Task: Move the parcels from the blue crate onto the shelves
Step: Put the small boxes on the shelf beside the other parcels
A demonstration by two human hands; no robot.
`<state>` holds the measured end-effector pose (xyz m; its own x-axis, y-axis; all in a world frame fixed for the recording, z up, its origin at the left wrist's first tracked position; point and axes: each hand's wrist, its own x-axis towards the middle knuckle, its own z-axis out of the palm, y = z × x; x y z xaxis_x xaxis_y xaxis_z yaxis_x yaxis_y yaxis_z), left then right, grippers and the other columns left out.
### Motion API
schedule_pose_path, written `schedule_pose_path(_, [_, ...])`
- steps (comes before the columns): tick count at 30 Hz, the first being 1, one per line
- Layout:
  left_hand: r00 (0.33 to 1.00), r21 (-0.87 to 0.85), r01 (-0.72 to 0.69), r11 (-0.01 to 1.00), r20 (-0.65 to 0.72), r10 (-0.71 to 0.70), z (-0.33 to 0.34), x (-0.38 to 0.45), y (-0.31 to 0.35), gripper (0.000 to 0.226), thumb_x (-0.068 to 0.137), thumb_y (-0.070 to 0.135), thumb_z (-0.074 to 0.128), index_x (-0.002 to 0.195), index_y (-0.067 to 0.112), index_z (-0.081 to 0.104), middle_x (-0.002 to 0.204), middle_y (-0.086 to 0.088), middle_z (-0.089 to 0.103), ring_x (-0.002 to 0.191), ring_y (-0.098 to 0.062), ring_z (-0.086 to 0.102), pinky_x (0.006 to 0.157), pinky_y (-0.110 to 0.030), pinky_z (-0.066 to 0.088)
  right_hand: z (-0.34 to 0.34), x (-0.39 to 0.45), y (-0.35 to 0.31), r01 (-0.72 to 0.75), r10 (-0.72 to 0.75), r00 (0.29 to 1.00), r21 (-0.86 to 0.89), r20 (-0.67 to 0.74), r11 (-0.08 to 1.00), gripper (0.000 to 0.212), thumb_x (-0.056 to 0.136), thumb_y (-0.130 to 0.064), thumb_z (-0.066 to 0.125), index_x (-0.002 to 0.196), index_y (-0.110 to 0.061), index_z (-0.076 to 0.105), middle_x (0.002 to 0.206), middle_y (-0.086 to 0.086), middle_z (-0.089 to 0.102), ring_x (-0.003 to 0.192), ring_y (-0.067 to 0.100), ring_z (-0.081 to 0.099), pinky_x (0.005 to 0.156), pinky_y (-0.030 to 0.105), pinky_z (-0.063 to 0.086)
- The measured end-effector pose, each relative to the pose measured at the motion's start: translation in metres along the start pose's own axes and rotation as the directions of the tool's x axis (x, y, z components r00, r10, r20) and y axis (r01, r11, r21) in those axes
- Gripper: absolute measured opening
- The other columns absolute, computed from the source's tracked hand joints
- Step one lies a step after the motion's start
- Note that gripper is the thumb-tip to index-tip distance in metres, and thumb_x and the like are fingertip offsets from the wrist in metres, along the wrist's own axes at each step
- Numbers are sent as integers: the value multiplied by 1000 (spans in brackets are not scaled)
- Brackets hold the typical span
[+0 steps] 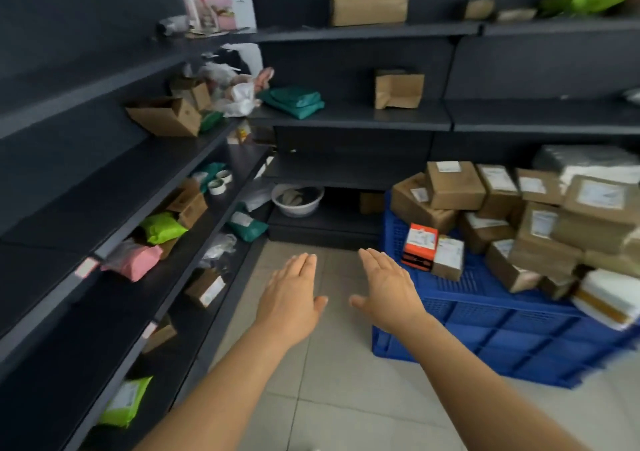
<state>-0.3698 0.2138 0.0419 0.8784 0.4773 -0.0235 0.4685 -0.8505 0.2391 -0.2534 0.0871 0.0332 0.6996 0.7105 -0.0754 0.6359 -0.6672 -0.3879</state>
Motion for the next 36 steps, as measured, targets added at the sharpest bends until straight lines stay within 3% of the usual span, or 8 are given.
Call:
schedule_pose_path(10, [975, -83, -203, 976, 73, 209, 25, 125, 68, 72, 97, 39, 49, 154, 18, 12, 160, 2, 14, 146, -17, 16, 118, -33, 18, -32, 49, 95, -279, 282, 958, 53, -55, 959, 84, 89, -39, 63, 154, -21, 13, 160, -2, 14, 148, 18, 11, 120, 39, 14])
schedule_pose_path(17, [940, -133, -269, 954, 180, 290, 61, 203, 99, 72, 97, 37, 51, 154, 18, 13, 160, 1, 18, 146, -17, 17, 117, -32, 16, -37, 86, 147, -450, 463, 883, 145, -79, 881, 84, 87, -37, 66, 153, -21, 17, 158, -3, 21, 145, 18, 19, 118, 38, 20])
schedule_pose_path(20, [935, -178, -237, 955, 225, 274, 80, 228, 109, 72, 96, 39, 52, 154, 17, 15, 159, 0, 21, 145, -18, 22, 117, -34, 21, -32, 100, 171, -500, 525, 849, 229, -61, 835, 84, 84, -36, 68, 151, -22, 20, 156, -3, 27, 142, 19, 27, 115, 41, 28])
schedule_pose_path(28, [912, -176, -138, 975, 360, 195, 136, 293, 129, 70, 98, 42, 46, 154, 17, 12, 159, 0, 20, 144, -18, 24, 116, -34, 24, -11, 152, 246, -600, 614, 787, 316, 66, 735, 89, 87, -33, 67, 154, -18, 9, 157, -1, 23, 145, 21, 19, 117, 38, 21])
schedule_pose_path(34, [884, -254, 15, 967, 456, 106, 190, 345, 139, 65, 99, 39, 44, 154, 24, 12, 157, 2, 24, 140, -18, 33, 108, -32, 32, 22, 202, 312, -672, 646, 734, 362, 210, 645, 73, 89, -25, 65, 148, -18, 22, 149, 6, 35, 137, 26, 32, 105, 40, 36])
schedule_pose_path(36, [874, -245, 67, 967, 482, 62, 211, 361, 142, 66, 99, 40, 44, 154, 23, 11, 157, 1, 25, 140, -20, 33, 108, -33, 33, 36, 219, 332, -699, 658, 710, 370, 253, 612, 77, 89, -29, 65, 149, -17, 19, 151, 7, 34, 138, 27, 33, 105, 42, 37])
